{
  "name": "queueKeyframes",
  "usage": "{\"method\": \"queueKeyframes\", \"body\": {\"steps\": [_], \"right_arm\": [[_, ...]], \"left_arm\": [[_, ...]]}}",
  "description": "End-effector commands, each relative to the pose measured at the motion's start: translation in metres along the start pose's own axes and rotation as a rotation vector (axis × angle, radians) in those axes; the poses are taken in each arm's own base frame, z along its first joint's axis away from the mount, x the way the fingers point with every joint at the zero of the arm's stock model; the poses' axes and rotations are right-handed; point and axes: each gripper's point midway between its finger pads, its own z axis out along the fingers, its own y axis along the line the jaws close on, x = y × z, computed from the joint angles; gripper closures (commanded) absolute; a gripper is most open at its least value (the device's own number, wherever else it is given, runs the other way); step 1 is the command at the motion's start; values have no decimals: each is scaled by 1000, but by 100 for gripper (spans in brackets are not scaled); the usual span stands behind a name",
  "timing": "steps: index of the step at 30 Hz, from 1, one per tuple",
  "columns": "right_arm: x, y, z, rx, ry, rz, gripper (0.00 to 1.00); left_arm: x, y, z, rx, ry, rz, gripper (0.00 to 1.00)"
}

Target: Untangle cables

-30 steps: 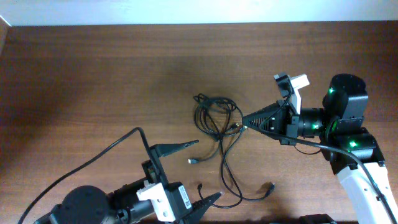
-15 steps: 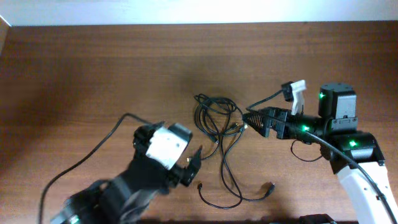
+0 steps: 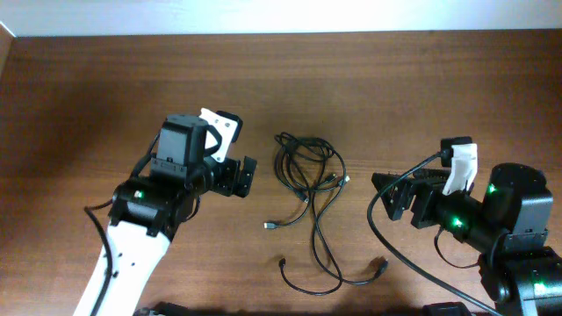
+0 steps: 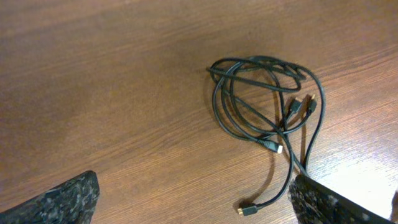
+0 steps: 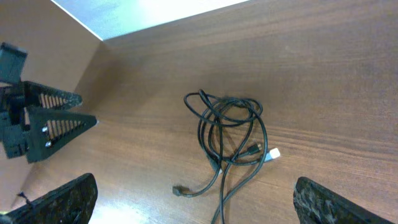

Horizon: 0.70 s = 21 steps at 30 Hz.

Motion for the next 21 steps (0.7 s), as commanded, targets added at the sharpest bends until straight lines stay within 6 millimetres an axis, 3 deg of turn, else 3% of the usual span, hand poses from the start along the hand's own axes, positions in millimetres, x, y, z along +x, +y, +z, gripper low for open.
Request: {"method": "queueKeyframes", "body": {"steps": [1, 9, 21], "right_arm": [[3, -4, -3, 28, 8, -5, 1], [6, -5, -3, 31, 19, 1, 1], [25, -21, 14, 67, 143, 69, 1]], "left_arm": [[6, 0, 16, 34, 56, 6, 1], [23, 3, 46, 41, 161, -10, 1], [23, 3, 47, 41, 165, -10, 1]]}}
